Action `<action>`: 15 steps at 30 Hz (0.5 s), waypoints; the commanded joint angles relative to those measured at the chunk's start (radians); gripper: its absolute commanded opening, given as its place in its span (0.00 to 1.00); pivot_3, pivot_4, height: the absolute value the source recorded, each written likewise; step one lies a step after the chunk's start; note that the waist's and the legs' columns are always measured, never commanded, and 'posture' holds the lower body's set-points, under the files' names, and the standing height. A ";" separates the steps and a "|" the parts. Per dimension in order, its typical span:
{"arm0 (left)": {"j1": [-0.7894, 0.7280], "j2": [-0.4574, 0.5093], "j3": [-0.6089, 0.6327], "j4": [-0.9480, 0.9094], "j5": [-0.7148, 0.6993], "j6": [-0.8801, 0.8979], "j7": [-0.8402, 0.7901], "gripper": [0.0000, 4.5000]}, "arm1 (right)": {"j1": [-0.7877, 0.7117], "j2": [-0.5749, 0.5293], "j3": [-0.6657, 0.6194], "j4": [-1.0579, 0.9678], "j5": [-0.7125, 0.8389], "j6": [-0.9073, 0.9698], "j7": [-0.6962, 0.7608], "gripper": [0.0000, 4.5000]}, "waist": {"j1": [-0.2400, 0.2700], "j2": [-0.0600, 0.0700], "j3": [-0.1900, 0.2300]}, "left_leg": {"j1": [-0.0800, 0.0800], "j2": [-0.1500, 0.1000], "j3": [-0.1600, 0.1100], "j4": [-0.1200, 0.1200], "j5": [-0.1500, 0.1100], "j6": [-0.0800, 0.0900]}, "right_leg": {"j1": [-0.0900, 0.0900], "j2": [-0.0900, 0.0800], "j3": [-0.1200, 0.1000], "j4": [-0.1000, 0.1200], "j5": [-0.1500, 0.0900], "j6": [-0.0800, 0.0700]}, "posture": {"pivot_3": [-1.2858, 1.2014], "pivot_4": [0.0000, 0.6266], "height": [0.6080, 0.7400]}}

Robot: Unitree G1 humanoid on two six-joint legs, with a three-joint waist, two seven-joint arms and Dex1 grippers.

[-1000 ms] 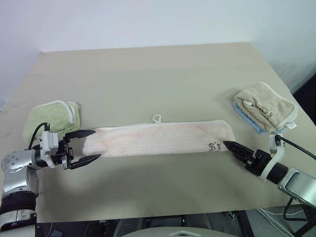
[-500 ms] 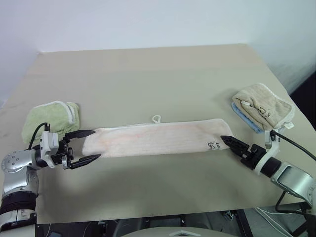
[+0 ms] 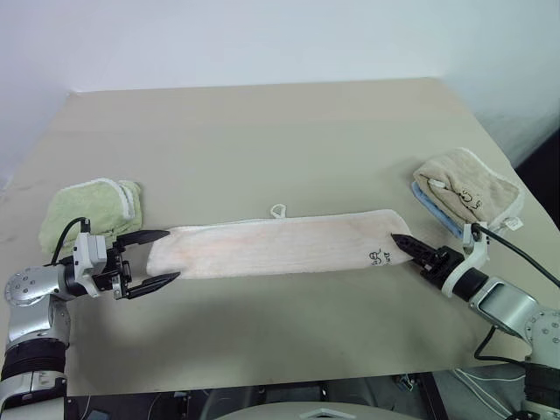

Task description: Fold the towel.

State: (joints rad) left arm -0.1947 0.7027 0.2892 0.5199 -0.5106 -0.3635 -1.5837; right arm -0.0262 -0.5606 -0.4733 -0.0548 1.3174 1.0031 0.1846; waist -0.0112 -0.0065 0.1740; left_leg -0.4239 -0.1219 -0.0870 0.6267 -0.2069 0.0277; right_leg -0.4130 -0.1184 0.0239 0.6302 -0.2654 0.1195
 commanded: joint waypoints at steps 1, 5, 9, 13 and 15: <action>-0.014 0.001 0.009 -0.007 -0.003 -0.020 0.007 1.00 | -0.007 0.007 0.004 -0.009 -0.016 0.002 0.029 0.32 | 0.000 0.000 0.000 | 0.000 0.000 0.000 -0.001 0.000 0.000 | 0.000 0.000 0.000 0.000 0.000 0.000 | 0.52 0.24 0.91; -0.020 0.001 0.008 -0.002 -0.001 -0.023 0.009 1.00 | -0.009 0.005 0.011 -0.027 -0.020 0.016 0.052 0.03 | -0.003 -0.001 -0.001 | 0.000 0.000 0.000 -0.001 0.000 0.000 | 0.000 0.000 0.000 0.000 0.000 0.000 | 0.52 0.24 0.91; -0.027 0.002 0.005 0.003 0.001 -0.026 0.013 1.00 | -0.047 0.003 0.011 -0.048 0.016 0.039 0.077 0.01 | -0.003 -0.002 -0.001 | 0.000 0.000 0.000 0.000 0.000 0.000 | 0.000 0.000 0.000 -0.001 0.000 0.000 | 0.52 0.24 0.91; -0.033 0.004 0.004 0.009 0.004 -0.030 0.016 1.00 | -0.119 -0.001 0.019 -0.075 0.080 0.069 0.082 0.01 | -0.002 0.000 0.000 | -0.001 0.000 0.000 -0.002 0.000 0.000 | -0.001 0.000 0.000 0.000 0.000 0.000 | 0.52 0.24 0.91; -0.036 0.004 0.004 0.012 0.007 -0.033 0.017 1.00 | -0.155 0.004 0.046 -0.091 0.095 0.083 0.078 0.01 | 0.000 0.000 0.000 | -0.001 0.000 0.000 -0.003 0.000 0.000 | -0.002 0.000 0.000 0.000 0.000 0.000 | 0.52 0.24 0.91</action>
State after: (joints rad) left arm -0.2204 0.7005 0.2877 0.5301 -0.5038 -0.3810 -1.5692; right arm -0.1599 -0.5606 -0.4385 -0.0912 1.3743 1.0731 0.2539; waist -0.0115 -0.0069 0.1739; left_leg -0.4253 -0.1219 -0.0865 0.6226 -0.2066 0.0282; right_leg -0.4169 -0.1188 0.0237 0.6298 -0.2646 0.1209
